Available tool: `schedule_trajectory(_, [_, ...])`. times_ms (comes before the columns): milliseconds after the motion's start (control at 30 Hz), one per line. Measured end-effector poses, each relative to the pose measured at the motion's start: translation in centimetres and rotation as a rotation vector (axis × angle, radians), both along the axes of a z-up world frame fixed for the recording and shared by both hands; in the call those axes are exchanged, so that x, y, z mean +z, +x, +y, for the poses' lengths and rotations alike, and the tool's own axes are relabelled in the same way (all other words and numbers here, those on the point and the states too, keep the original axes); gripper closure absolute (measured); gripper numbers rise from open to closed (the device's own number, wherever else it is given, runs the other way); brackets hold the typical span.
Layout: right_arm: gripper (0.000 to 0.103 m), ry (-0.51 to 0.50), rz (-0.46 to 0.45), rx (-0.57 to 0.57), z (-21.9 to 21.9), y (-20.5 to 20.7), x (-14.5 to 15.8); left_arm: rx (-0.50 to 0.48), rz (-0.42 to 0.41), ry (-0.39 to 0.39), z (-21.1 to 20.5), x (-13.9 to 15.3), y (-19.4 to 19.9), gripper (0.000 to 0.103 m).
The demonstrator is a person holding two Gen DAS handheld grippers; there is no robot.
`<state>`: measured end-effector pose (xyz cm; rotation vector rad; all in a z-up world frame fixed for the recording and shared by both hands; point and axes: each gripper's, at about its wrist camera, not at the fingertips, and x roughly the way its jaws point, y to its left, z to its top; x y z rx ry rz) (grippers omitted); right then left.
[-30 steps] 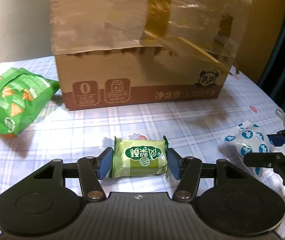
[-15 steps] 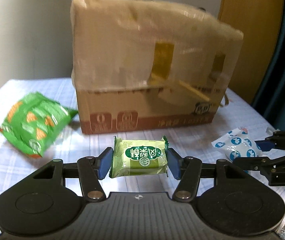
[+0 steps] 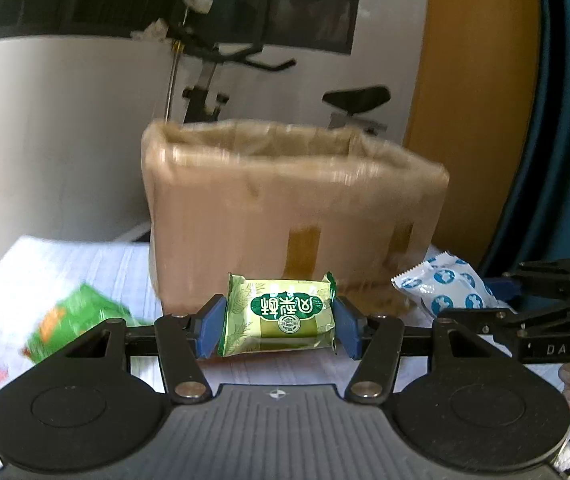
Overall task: Organize snacks
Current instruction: 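Carry the green cake with the left tool while the right tool carries the blue packet over the box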
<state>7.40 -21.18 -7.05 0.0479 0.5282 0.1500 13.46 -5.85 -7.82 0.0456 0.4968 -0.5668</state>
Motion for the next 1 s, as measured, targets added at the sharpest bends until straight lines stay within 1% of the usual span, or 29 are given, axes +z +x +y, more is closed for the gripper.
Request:
schedule_trajectory(133, [0.054,-0.004,-0.065,0.011,-0.1,0.6,3.0,-0.021,-0.073,-0.001,0.0,3.1,0.6,0.042])
schedule_trajectory(233, [0.054,0.048,-0.113,0.021,-0.7,1.9,5.9,-0.032,-0.116,-0.004,-0.1,5.7,2.0,0.042])
schedule_trajectory(267, [0.055,0.046,-0.130,0.026,-0.8,2.5,6.8,-0.033,-0.127,-0.006,-0.2,6.5,2.5,0.042])
schedule_trajectory(333, [0.058,0.008,-0.159,0.043,-0.6,4.1,8.4,-0.034,-0.147,-0.010,-0.6,7.8,4.0,0.042])
schedule_trajectory(367, [0.063,-0.013,-0.173,0.050,-0.5,4.9,8.9,-0.034,-0.159,-0.009,-0.9,8.4,4.7,0.042])
schedule_trajectory(400, [0.072,-0.032,-0.187,0.055,-0.3,5.7,9.5,-0.035,-0.164,-0.003,-1.2,8.7,5.4,0.042])
schedule_trajectory(433, [0.091,-0.048,-0.186,0.055,-0.2,6.6,9.8,-0.032,-0.163,0.004,-1.5,8.9,6.1,0.042])
schedule_trajectory(467, [0.095,-0.061,-0.173,0.058,-0.1,7.6,9.8,-0.025,-0.162,0.003,-1.7,9.0,6.6,0.042])
schedule_trajectory(567, [0.095,-0.073,-0.124,0.044,-0.1,9.2,8.6,-0.018,-0.146,-0.019,-1.6,8.8,7.3,0.042])
schedule_trajectory(633, [0.095,-0.050,-0.110,0.057,-0.2,8.6,7.8,-0.023,-0.139,-0.021,-1.3,8.2,7.0,0.042])
schedule_trajectory(733, [0.093,-0.040,-0.085,0.104,0.1,6.7,6.3,-0.025,-0.127,0.002,-0.9,7.1,6.9,0.042])
schedule_trajectory(800, [0.090,-0.051,-0.052,0.143,0.5,5.9,5.0,-0.019,-0.114,-0.009,-0.6,6.8,6.8,0.042])
schedule_trajectory(833, [0.085,-0.058,-0.029,0.151,0.7,5.7,4.3,-0.013,-0.109,-0.018,-0.4,6.8,6.8,0.042])
schedule_trajectory(867, [0.083,-0.061,-0.002,0.150,0.8,5.6,3.4,-0.011,-0.107,-0.026,-0.4,6.9,6.8,0.042])
schedule_trajectory(933, [0.083,-0.044,0.045,0.152,1.0,5.7,1.7,-0.013,-0.114,-0.032,0.2,7.0,6.3,0.042])
schedule_trajectory(1000, [0.079,-0.010,0.096,0.149,1.1,5.7,-0.2,-0.021,-0.128,-0.026,0.2,7.3,5.9,0.042])
